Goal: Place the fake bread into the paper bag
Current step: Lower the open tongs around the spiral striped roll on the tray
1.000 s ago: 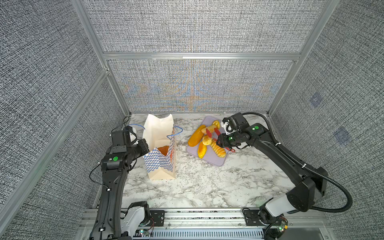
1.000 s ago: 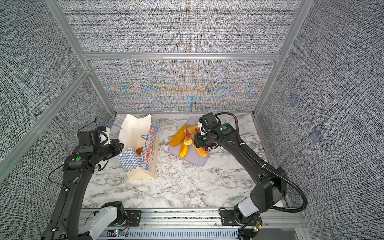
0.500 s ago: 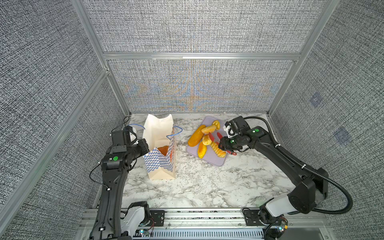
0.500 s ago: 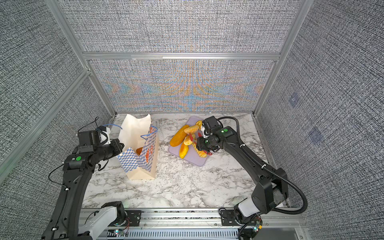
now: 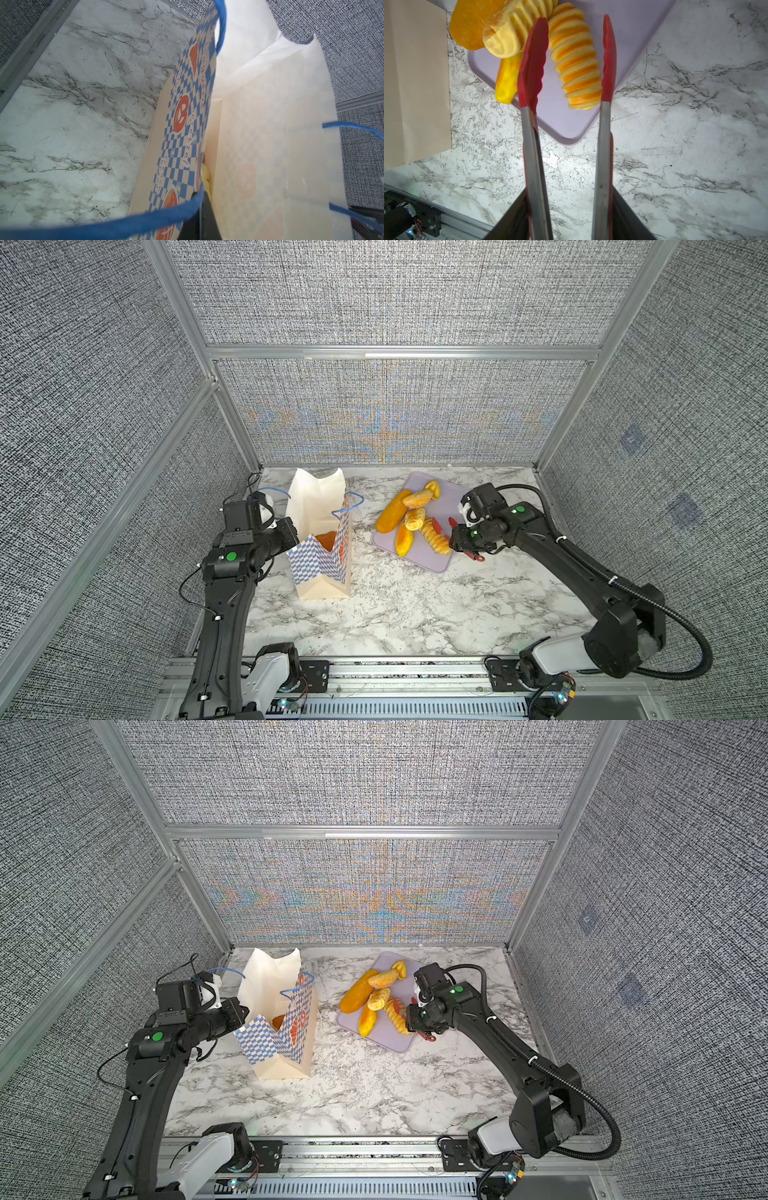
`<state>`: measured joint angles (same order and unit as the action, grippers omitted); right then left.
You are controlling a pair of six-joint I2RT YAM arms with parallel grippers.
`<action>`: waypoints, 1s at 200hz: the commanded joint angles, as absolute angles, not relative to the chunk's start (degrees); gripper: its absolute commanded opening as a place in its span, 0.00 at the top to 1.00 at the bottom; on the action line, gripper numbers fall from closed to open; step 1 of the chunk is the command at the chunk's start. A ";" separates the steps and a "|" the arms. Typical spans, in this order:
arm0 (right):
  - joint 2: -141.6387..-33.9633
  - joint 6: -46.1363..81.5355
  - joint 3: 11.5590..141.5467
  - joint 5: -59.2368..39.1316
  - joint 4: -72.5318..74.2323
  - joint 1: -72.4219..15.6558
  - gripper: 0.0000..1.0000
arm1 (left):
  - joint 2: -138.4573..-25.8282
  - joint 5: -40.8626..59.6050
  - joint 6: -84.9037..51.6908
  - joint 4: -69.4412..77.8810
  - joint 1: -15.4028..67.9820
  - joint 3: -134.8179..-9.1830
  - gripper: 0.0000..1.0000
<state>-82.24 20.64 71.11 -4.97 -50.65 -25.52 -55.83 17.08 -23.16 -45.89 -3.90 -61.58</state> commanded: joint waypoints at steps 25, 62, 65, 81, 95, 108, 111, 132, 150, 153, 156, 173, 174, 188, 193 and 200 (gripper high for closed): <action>-83.18 20.41 70.08 -5.49 -50.58 -25.51 0.44 | -55.81 17.33 -22.68 -44.59 -3.96 -61.30 0.96; -84.96 20.05 70.05 -5.71 -50.89 -25.50 0.41 | -55.72 17.23 -22.61 -44.58 -3.96 -61.08 0.96; -84.95 20.04 70.05 -5.71 -50.89 -25.53 0.40 | -55.72 17.16 -22.63 -44.64 -3.96 -61.08 0.96; -85.23 19.86 70.03 -5.54 -50.98 -25.50 0.38 | -55.71 17.18 -22.59 -44.68 -3.97 -61.07 0.96; -85.49 19.78 70.05 -5.63 -50.98 -25.51 0.37 | -55.72 17.24 -22.59 -44.49 -4.01 -60.92 0.96; -85.85 19.56 69.96 -5.88 -50.89 -25.55 0.35 | -55.80 17.31 -22.68 -44.42 -3.97 -60.91 0.96; -85.94 19.52 69.96 -5.93 -50.89 -25.54 0.35 | -55.89 17.38 -22.68 -44.38 -4.01 -60.91 0.96; -86.48 19.27 69.88 -6.15 -50.81 -25.58 0.33 | -55.90 17.33 -22.68 -44.39 -3.96 -61.00 0.96; -86.92 19.06 69.79 -6.35 -50.71 -25.60 0.33 | -55.90 17.29 -22.59 -44.39 -3.97 -61.00 0.96; -87.04 19.04 69.83 -6.41 -50.71 -25.58 0.33 | -55.90 17.23 -22.64 -44.46 -3.97 -61.04 0.96; -87.08 18.99 69.87 -6.48 -50.71 -25.58 0.33 | -55.90 17.24 -22.62 -44.48 -3.96 -61.01 0.96; -87.58 18.95 69.83 -7.01 -50.37 -25.66 0.33 | -55.81 17.27 -22.63 -44.52 -3.98 -60.91 0.96; -87.65 18.92 69.85 -7.06 -50.28 -25.71 0.33 | -55.81 17.25 -22.61 -44.50 -3.97 -60.91 0.96; -88.21 18.90 69.88 -7.33 -50.14 -25.85 0.33 | -55.80 17.23 -22.61 -44.48 -3.97 -60.91 0.96; -88.44 18.82 69.95 -7.34 -50.10 -25.91 0.33 | -55.81 17.23 -22.61 -44.53 -4.01 -60.91 0.96; -88.70 18.81 69.97 -7.32 -50.02 -25.96 0.33 | -55.73 17.23 -22.59 -44.48 -3.97 -60.91 0.96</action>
<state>-88.09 19.35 69.78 -6.50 -50.54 -25.74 -55.79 17.52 -23.16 -45.08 -3.90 -61.10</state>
